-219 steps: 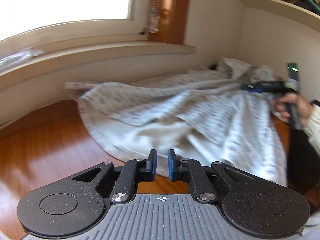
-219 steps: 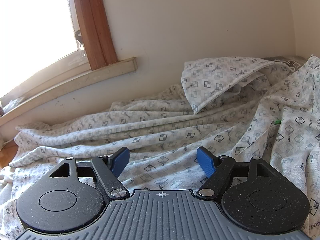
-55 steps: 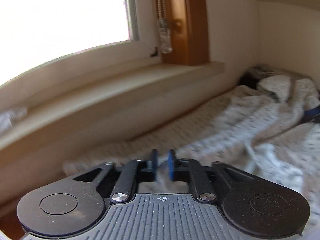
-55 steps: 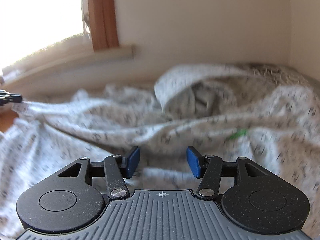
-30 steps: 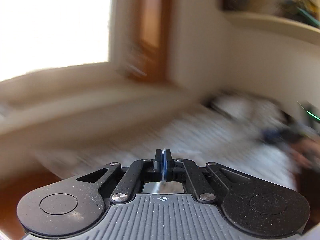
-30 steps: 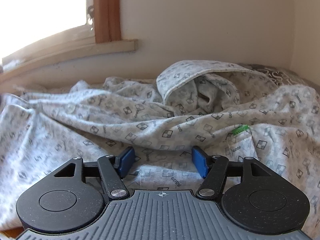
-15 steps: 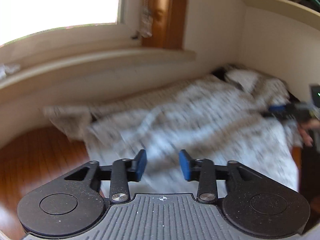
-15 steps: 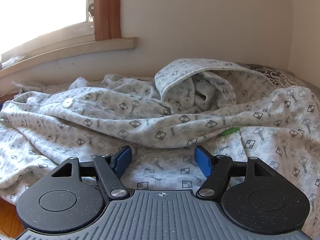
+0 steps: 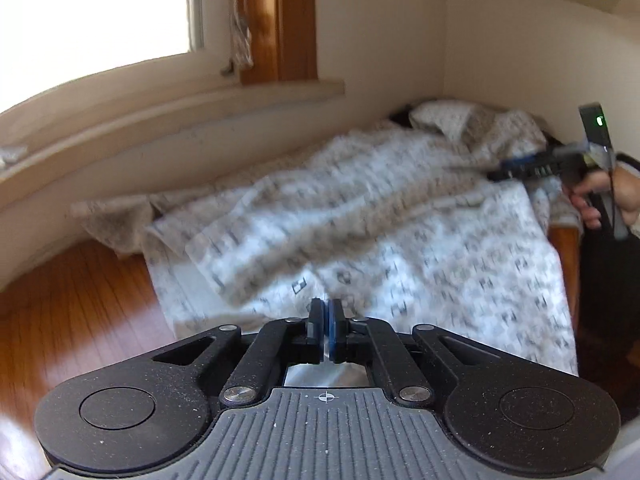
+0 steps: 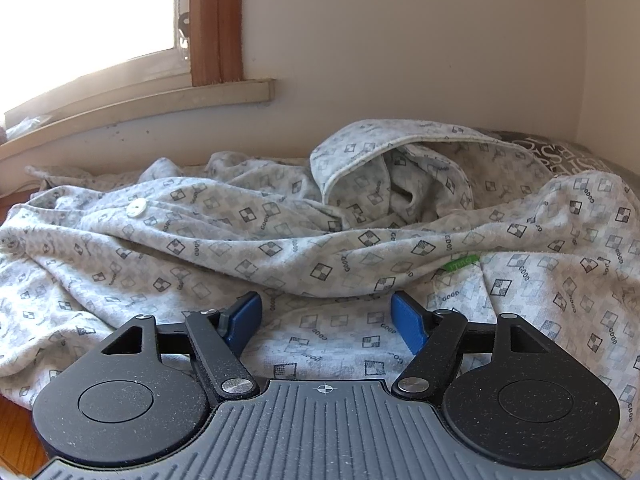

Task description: Fold clothes

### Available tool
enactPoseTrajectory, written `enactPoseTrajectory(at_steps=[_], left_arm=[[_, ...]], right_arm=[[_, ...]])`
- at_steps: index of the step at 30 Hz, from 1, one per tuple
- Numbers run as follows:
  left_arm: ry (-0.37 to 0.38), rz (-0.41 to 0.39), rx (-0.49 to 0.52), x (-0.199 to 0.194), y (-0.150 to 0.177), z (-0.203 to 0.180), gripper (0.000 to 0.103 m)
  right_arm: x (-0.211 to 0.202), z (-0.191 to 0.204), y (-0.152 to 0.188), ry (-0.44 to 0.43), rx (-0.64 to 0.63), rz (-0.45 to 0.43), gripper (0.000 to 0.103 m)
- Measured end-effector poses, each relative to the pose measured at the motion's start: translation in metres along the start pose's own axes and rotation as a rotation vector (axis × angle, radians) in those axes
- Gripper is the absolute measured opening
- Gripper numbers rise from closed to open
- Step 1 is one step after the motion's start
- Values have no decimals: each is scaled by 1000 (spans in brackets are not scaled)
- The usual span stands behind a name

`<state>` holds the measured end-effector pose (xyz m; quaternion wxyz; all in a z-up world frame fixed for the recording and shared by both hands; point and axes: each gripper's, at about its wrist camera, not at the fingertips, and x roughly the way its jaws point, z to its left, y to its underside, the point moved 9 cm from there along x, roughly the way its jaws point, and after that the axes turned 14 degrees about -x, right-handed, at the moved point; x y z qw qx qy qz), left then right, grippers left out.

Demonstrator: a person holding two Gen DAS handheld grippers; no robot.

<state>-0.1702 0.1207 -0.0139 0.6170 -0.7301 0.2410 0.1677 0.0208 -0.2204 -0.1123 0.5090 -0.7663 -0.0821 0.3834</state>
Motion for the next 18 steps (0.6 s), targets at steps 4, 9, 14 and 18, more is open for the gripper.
enactPoseTrajectory(at_steps=[4, 9, 14, 18], left_arm=[[-20, -111, -54, -19, -41, 21, 2], [-92, -178, -54, -5, -119, 69, 2], [-138, -63, 27, 32, -122, 68, 19], [-94, -34, 21, 23, -90, 61, 33]], right_arm=[[-1, -1, 0, -5, 10, -7, 71], [-2, -5, -3, -76, 115, -33, 73], [-7, 4, -3, -70, 61, -11, 76], [-32, 11, -7, -48, -14, -23, 75]])
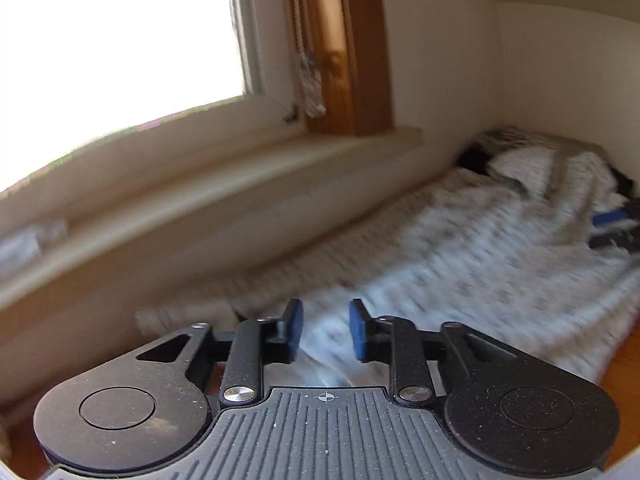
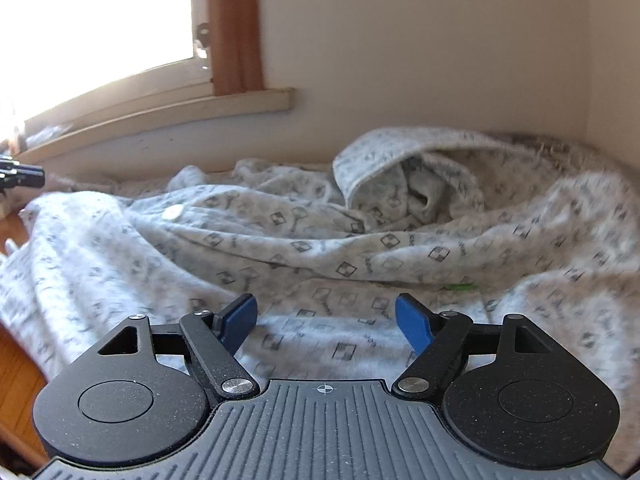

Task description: Fold clothes

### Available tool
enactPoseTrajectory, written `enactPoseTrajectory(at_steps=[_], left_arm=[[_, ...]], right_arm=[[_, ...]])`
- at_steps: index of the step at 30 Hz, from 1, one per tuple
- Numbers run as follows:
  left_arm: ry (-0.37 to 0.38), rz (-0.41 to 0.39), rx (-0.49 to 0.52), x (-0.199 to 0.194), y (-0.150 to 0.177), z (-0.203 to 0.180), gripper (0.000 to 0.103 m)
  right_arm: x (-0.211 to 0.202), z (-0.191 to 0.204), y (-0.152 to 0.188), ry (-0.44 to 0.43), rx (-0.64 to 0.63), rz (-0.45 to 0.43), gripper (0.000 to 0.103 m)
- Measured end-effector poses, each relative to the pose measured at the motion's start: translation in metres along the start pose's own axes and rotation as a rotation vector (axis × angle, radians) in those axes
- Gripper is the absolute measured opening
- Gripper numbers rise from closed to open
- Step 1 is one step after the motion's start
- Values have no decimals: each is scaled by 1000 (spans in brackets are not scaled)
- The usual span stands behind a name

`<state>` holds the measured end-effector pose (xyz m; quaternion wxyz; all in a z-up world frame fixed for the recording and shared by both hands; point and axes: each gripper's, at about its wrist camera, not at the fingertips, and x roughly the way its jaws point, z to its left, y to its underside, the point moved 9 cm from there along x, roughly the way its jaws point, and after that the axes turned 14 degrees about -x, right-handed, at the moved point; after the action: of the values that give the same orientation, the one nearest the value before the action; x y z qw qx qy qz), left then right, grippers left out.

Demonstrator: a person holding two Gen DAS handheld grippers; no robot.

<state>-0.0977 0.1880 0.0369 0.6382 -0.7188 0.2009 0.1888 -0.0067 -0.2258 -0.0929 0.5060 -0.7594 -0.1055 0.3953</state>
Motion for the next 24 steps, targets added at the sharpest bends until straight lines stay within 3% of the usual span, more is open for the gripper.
enactPoseTrajectory(at_steps=[2, 9, 14, 16, 19, 20, 21, 24], left_arm=[[29, 11, 5, -12, 19, -4, 41], [102, 75, 3, -47, 79, -18, 43], [149, 95, 5, -51, 92, -28, 43], [153, 103, 14, -46, 94, -30, 42], [169, 108, 24, -39, 95, -33, 26], [170, 101, 24, -38, 94, -34, 13], [171, 93, 24, -37, 93, -35, 9], [158, 40, 8, -40, 84, -34, 6]], right_arm=[[-16, 4, -4, -8, -36, -5, 69], [-59, 30, 5, -65, -172, 80, 56], [-72, 59, 31, -156, -240, 181, 47], [-72, 67, 37, -150, -272, 210, 47], [-75, 67, 39, -150, -283, 221, 46], [-76, 63, 40, -145, -273, 226, 45], [-77, 58, 41, -140, -263, 231, 45], [-80, 46, 49, -125, -253, 260, 45]])
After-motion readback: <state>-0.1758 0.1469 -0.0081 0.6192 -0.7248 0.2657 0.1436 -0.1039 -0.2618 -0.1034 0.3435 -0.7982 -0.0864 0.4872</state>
